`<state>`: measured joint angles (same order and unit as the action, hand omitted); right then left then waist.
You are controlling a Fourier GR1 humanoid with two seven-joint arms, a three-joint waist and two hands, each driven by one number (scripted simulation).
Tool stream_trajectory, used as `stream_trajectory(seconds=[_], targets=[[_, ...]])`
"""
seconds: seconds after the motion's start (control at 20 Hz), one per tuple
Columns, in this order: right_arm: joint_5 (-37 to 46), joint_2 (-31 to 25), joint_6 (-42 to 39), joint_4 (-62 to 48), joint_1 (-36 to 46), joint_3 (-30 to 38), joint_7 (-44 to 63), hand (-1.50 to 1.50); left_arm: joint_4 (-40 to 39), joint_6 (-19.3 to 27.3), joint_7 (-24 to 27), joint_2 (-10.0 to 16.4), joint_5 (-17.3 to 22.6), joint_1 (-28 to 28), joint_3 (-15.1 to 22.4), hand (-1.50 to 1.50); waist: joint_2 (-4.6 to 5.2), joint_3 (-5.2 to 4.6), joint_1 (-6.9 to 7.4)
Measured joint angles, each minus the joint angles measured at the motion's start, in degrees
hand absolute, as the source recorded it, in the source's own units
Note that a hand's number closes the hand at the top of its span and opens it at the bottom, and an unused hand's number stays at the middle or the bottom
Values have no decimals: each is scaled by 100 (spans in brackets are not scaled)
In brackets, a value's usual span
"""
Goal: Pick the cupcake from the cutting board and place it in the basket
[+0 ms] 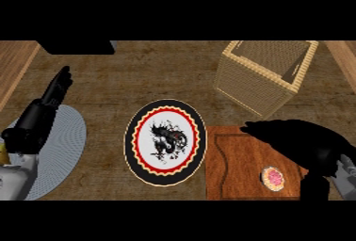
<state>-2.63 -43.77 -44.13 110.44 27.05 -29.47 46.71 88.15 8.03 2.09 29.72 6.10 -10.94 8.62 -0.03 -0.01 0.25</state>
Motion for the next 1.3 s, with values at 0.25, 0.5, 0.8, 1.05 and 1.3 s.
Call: stream_trajectory(seconds=[0.25, 0.5, 0.8, 1.05, 1.3], targets=[[792, 233, -210, -360, -277, -147, -309, -150, -72, -69, -31, -155, -166, -86, -74, 0, 6, 2, -7], [1697, 410, -163, -547, -742, -168, -804, -150, -135, -244, -31, -275, -251, -129, -265, 0, 5, 3, -20], [2520, 609, -119, -687, -1099, -37, -1382, -150, -109, -409, -79, -442, -450, -115, -425, 0, 3, 3, -24], [3120, 863, 1, -946, -1217, 110, -1924, -150, -82, -521, -17, -596, -636, -41, -556, 0, 3, 2, -18], [3759, 934, 321, -1051, -1639, 113, -2428, -150, -70, -625, -35, -731, -768, -17, -689, 0, 1, 2, -25]])
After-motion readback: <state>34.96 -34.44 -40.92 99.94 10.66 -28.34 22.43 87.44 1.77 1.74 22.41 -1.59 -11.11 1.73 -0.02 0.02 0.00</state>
